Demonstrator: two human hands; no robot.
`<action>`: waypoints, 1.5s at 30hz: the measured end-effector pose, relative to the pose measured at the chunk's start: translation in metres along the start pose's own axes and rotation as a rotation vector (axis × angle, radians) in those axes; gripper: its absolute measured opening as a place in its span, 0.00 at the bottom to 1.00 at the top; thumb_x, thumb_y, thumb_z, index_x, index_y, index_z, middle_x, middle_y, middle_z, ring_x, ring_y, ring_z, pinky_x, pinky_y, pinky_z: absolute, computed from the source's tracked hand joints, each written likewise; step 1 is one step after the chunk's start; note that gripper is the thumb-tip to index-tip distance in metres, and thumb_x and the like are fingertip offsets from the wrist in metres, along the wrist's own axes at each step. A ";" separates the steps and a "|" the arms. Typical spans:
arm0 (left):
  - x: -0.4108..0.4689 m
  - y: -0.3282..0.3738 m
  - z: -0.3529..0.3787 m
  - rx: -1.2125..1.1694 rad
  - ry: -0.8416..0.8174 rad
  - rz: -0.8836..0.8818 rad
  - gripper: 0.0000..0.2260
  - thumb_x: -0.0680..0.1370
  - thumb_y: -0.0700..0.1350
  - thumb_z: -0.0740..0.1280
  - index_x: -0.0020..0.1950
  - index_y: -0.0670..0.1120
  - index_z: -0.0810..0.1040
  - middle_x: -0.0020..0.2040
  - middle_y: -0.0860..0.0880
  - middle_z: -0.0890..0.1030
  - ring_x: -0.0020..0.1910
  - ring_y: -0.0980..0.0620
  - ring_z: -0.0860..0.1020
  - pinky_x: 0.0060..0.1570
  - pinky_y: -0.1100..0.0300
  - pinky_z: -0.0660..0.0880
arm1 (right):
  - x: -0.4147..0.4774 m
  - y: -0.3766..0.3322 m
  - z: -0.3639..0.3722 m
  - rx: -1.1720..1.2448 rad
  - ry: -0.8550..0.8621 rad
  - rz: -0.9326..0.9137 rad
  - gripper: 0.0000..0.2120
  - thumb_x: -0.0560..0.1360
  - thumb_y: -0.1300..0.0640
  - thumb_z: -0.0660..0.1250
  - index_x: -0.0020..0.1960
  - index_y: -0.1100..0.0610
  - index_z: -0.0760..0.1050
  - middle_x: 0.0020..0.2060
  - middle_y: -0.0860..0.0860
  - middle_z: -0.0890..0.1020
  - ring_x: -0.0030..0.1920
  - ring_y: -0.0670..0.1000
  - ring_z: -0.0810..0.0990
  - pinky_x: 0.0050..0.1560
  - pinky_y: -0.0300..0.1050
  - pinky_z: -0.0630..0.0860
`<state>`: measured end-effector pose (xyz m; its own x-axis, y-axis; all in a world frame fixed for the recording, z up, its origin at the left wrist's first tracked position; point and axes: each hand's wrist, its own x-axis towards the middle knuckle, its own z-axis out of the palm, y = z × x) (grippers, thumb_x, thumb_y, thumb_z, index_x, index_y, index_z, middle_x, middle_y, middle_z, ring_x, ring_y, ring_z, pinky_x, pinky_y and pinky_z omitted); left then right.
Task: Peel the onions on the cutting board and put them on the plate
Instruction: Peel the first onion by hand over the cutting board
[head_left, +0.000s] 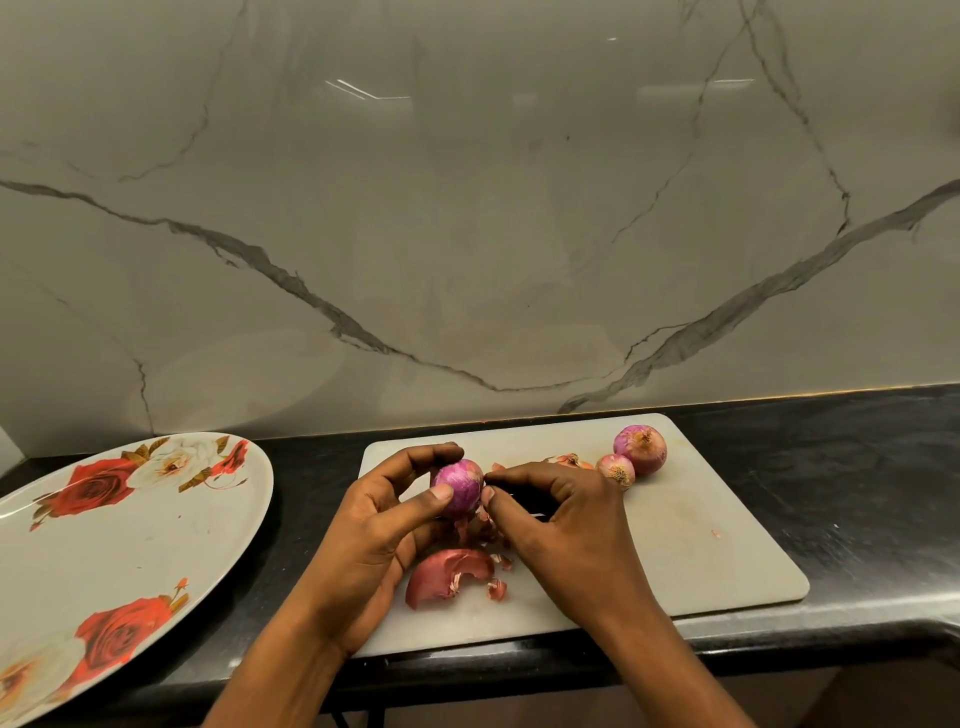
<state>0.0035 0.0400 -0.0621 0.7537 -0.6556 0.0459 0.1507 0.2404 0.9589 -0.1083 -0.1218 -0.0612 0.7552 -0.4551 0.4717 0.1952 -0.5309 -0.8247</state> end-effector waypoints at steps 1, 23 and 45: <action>0.000 0.000 0.000 0.009 0.001 0.008 0.17 0.77 0.39 0.75 0.66 0.44 0.83 0.68 0.44 0.81 0.66 0.37 0.81 0.64 0.38 0.79 | 0.000 0.000 0.000 0.007 0.008 -0.001 0.10 0.77 0.56 0.75 0.55 0.44 0.86 0.42 0.29 0.83 0.48 0.33 0.84 0.47 0.27 0.79; -0.005 0.006 0.002 0.035 -0.082 0.020 0.24 0.76 0.31 0.73 0.72 0.42 0.77 0.67 0.42 0.83 0.68 0.42 0.81 0.62 0.49 0.82 | 0.007 0.011 0.000 0.183 -0.040 0.159 0.08 0.77 0.58 0.75 0.47 0.45 0.88 0.41 0.45 0.89 0.42 0.49 0.89 0.47 0.53 0.87; -0.002 0.003 -0.001 -0.024 -0.114 0.012 0.29 0.71 0.34 0.72 0.74 0.43 0.76 0.69 0.40 0.81 0.68 0.38 0.80 0.65 0.45 0.80 | 0.007 0.011 0.001 0.192 -0.032 0.179 0.10 0.78 0.59 0.74 0.50 0.43 0.86 0.43 0.44 0.89 0.45 0.48 0.89 0.49 0.52 0.87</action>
<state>0.0029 0.0428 -0.0595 0.6779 -0.7296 0.0902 0.1586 0.2649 0.9512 -0.1001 -0.1298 -0.0671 0.8070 -0.5052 0.3059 0.1699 -0.2975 -0.9395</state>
